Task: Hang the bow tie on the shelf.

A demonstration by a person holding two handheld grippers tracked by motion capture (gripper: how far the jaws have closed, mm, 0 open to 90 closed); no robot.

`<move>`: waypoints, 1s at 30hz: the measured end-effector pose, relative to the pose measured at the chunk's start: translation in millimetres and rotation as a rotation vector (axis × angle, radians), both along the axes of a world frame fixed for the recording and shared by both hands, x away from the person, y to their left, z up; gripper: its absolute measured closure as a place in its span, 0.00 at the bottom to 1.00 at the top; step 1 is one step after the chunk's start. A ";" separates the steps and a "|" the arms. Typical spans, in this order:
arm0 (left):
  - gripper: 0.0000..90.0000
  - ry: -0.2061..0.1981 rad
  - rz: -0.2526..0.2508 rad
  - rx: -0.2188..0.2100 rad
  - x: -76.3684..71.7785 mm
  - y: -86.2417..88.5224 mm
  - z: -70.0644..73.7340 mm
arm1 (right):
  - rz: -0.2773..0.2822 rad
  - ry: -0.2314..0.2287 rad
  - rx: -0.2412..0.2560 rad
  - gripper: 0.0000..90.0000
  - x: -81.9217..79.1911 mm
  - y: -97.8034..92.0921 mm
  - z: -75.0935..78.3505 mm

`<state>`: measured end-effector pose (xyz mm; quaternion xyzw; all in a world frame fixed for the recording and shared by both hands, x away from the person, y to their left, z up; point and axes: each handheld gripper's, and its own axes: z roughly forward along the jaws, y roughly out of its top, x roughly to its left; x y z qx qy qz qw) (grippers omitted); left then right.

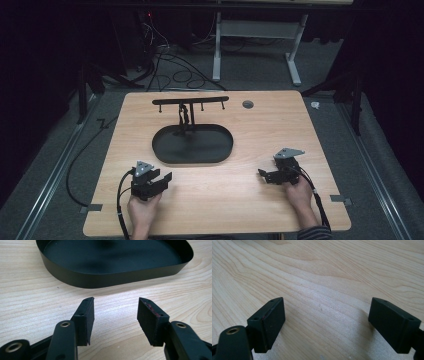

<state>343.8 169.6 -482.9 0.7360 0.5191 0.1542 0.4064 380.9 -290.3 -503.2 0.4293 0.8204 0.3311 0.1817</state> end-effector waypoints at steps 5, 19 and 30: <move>0.54 0.001 0.003 0.008 1.8 -0.7 -2.1 | 0.000 0.000 0.000 0.16 0.0 0.0 0.0; 0.54 0.002 0.020 0.038 8.1 -1.5 -8.8 | 0.000 0.000 0.000 0.16 0.0 0.0 0.0; 0.54 -0.002 0.027 0.052 12.6 -3.9 -13.9 | 0.000 0.000 0.000 0.16 0.0 0.0 0.0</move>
